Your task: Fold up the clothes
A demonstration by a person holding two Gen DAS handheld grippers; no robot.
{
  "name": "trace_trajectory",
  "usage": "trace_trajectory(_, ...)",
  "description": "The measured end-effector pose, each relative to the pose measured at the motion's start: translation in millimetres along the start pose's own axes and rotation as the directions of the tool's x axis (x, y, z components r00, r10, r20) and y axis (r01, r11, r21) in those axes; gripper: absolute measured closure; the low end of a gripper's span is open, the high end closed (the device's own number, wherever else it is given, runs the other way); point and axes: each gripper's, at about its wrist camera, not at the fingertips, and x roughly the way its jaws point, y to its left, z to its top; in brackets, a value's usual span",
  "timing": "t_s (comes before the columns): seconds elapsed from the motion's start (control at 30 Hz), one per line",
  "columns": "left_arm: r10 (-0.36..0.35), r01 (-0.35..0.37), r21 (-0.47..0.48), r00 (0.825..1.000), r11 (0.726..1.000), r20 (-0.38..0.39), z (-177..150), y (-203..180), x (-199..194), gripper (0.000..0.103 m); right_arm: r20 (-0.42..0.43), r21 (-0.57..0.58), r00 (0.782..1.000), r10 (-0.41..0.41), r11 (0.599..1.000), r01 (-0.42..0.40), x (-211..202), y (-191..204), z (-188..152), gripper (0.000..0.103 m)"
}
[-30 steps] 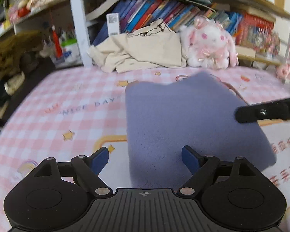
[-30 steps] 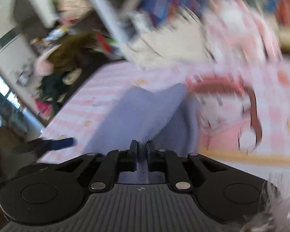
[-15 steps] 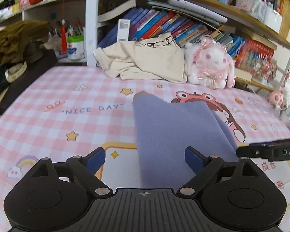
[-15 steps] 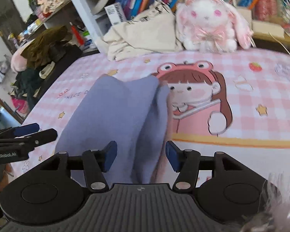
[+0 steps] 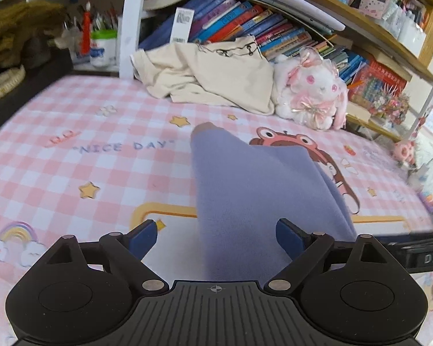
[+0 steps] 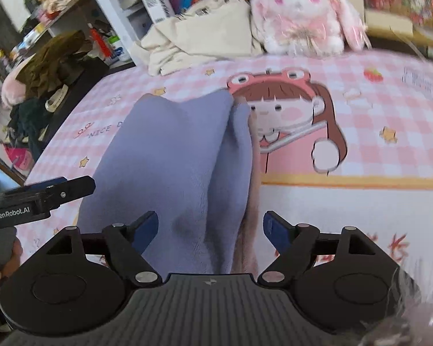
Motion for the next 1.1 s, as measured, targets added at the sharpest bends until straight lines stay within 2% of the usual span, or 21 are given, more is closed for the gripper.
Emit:
trace_trajectory(0.07, -0.010, 0.008, -0.074, 1.000, 0.997, -0.021, 2, 10, 8, 0.014, -0.024, 0.073, 1.000, 0.020, 0.997, -0.018, 7, -8, -1, 0.024)
trace_trajectory(0.17, -0.084, 0.071, -0.181, 0.994, 0.981, -0.066, 8, 27, 24, 0.024, -0.042, 0.219, 0.997, 0.070, 0.974, -0.059, 16, -26, -2, 0.028)
trace_trajectory(0.23, -0.132, 0.107, -0.224, 0.987, 0.969, -0.097, 12, 35, 36, 0.025, -0.036, 0.303, 0.995, 0.094, 0.950, -0.079, 20, -36, -1, 0.029)
trace_trajectory(0.33, -0.188, 0.146, -0.280, 0.973, 0.949, -0.130, 18, 43, 52, 0.026, -0.022, 0.359, 0.993, 0.114, 0.928, -0.099, 25, -42, 3, 0.040)
trace_trajectory(0.43, -0.229, 0.171, -0.324, 0.962, 0.931, -0.152, 18, 44, 65, 0.031, -0.018, 0.369, 0.992, 0.123, 0.923, -0.108, 31, -41, 7, 0.052)
trace_trajectory(0.5, -0.248, 0.186, -0.336, 0.957, 0.923, -0.152, 18, 42, 67, 0.048, -0.018, 0.350, 0.994, 0.111, 0.932, -0.097, 33, -37, 8, 0.059)
trace_trajectory(0.53, -0.251, 0.188, -0.336, 0.956, 0.923, -0.154, 18, 39, 67, 0.049, -0.010, 0.330, 0.995, 0.102, 0.939, -0.093, 31, -33, 7, 0.066)
trace_trajectory(0.57, -0.230, 0.176, -0.299, 0.961, 0.938, -0.154, 18, 33, 65, 0.053, 0.007, 0.302, 0.996, 0.091, 0.949, -0.089, 28, -29, 7, 0.073)
trace_trajectory(0.63, -0.171, 0.141, -0.187, 0.974, 0.972, -0.150, 20, 16, 58, 0.058, 0.048, 0.188, 0.998, 0.048, 0.981, -0.056, 19, -14, 5, 0.078)
trace_trajectory(0.7, -0.124, 0.111, -0.096, 0.982, 0.989, -0.145, 20, 1, 50, 0.059, 0.090, 0.044, 0.996, 0.009, 0.999, -0.013, 8, 6, 0, 0.079)
trace_trajectory(0.77, -0.112, 0.103, -0.064, 0.983, 0.993, -0.146, 18, -3, 47, 0.058, 0.089, -0.019, 0.996, -0.002, 1.000, 0.004, 4, 13, -3, 0.079)
trace_trajectory(0.83, -0.147, 0.127, -0.122, 0.975, 0.984, -0.167, 19, 8, 51, 0.054, 0.059, 0.043, 0.998, 0.011, 0.999, -0.013, 8, 1, -4, 0.077)
trace_trajectory(0.93, -0.204, 0.164, -0.210, 0.961, 0.964, -0.184, 21, 26, 51, 0.052, 0.019, 0.220, 0.998, 0.066, 0.973, -0.068, 15, -24, -3, 0.066)
trace_trajectory(0.97, -0.213, 0.172, -0.215, 0.960, 0.961, -0.182, 21, 29, 49, 0.052, 0.008, 0.266, 0.997, 0.081, 0.961, -0.081, 17, -30, -3, 0.059)
trace_trajectory(1.1, -0.258, 0.214, -0.224, 0.947, 0.951, -0.190, 18, 35, 50, 0.052, -0.006, 0.398, 0.989, 0.146, 0.908, -0.132, 24, -48, -6, 0.054)
